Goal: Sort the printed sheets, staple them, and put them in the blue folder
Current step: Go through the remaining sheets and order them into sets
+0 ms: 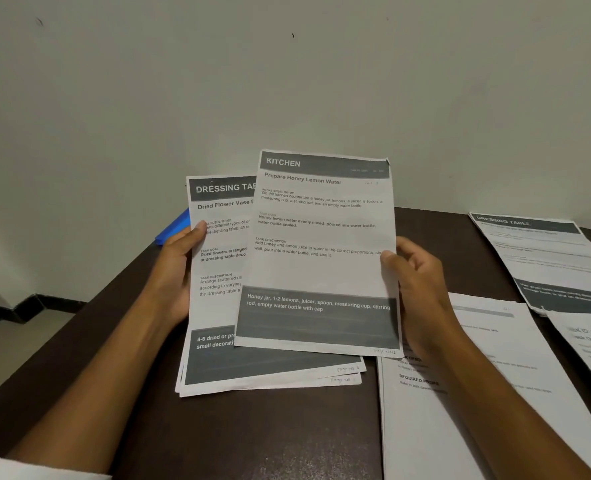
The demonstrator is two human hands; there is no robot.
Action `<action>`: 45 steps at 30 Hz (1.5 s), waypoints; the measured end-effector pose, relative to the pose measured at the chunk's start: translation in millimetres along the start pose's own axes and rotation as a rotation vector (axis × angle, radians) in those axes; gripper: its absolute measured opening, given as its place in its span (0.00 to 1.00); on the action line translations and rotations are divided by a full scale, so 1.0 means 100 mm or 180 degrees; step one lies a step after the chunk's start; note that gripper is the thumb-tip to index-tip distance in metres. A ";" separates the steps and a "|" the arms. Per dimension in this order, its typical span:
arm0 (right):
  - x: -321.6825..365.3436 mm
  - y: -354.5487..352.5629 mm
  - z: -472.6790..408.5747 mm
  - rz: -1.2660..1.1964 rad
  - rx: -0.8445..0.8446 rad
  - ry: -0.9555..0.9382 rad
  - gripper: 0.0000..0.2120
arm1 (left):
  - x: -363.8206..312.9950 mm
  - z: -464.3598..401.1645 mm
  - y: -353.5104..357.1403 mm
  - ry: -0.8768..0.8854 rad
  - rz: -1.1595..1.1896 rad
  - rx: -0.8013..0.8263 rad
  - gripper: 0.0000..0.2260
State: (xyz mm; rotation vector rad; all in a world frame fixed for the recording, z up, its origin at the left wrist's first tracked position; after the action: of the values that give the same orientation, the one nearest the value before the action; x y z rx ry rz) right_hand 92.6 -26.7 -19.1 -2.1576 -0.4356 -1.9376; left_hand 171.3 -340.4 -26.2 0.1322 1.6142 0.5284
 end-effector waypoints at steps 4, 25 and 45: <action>0.01 0.01 0.00 -0.0055 0.0016 -0.0001 0.12 | 0.00 -0.01 -0.02 0.0113 -0.0135 0.0040 0.17; 0.01 -0.70 -0.10 -0.1251 -0.1605 -0.0527 0.13 | -0.13 0.08 0.11 0.0843 -0.0672 -0.0100 0.33; 0.03 0.08 0.04 0.0129 -0.0228 -0.0407 0.08 | -0.08 0.02 0.07 0.0736 -0.0618 -0.0237 0.14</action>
State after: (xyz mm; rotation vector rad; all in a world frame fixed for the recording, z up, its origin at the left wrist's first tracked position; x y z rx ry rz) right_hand 99.1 -32.3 -16.5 -2.3255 -0.3455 -1.8274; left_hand 172.2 -336.7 -15.8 -0.1454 1.8069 0.4650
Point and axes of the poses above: each hand's wrist, its own z-axis away from the middle knuckle, its own y-axis out of the palm, x = y × z, the point moved 4 cm from there along -z, towards the middle knuckle, and after that the axes turned 10 degrees about x, right-handed, at the moved point
